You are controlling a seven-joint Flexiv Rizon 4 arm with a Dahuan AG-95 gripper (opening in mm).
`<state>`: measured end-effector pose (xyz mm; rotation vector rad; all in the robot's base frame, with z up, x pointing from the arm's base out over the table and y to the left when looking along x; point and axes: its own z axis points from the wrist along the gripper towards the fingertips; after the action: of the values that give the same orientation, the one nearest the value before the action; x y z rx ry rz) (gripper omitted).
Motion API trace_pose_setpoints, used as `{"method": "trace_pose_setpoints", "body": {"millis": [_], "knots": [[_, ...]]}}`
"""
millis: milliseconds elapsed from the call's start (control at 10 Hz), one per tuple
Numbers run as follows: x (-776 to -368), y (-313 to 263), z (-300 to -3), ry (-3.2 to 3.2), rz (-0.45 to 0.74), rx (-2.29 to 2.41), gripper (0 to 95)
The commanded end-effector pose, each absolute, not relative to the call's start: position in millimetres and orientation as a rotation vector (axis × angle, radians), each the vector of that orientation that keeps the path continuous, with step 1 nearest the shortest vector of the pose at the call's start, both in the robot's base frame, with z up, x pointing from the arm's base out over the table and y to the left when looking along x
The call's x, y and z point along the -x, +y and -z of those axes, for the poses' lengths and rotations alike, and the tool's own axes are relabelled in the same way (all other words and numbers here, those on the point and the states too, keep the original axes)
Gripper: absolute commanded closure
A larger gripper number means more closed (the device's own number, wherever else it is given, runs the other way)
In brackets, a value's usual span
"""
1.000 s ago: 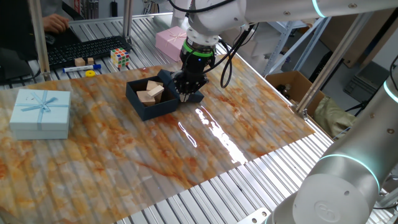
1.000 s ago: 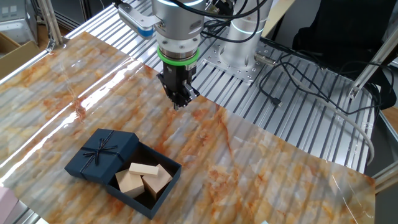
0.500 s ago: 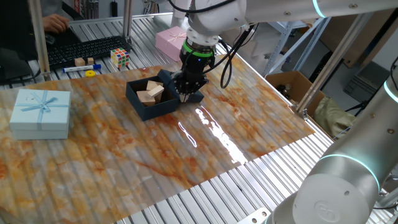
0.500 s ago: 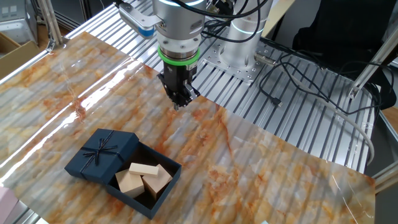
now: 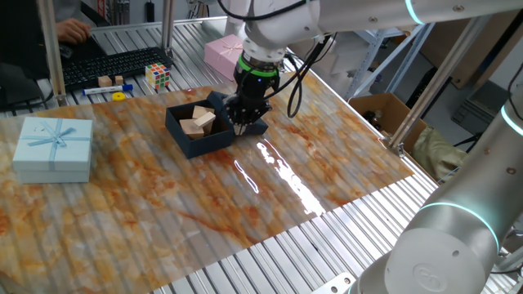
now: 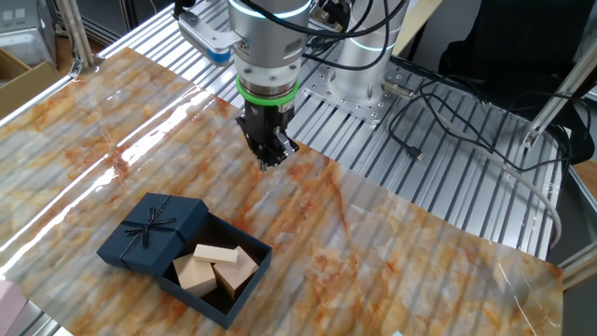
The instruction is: Take everything out of the gift box
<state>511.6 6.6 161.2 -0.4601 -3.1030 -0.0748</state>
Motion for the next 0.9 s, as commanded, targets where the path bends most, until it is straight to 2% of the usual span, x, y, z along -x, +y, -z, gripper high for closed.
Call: {"method": "trace_pose_setpoints", "body": {"millis": [100, 900], "knots": [[-520.2, 7.5, -157.2, -3.101, 0.078, 0.457, 95.0], [-570.9, 12.9, -149.2, -3.097, 0.076, 0.475, 95.0]]}}
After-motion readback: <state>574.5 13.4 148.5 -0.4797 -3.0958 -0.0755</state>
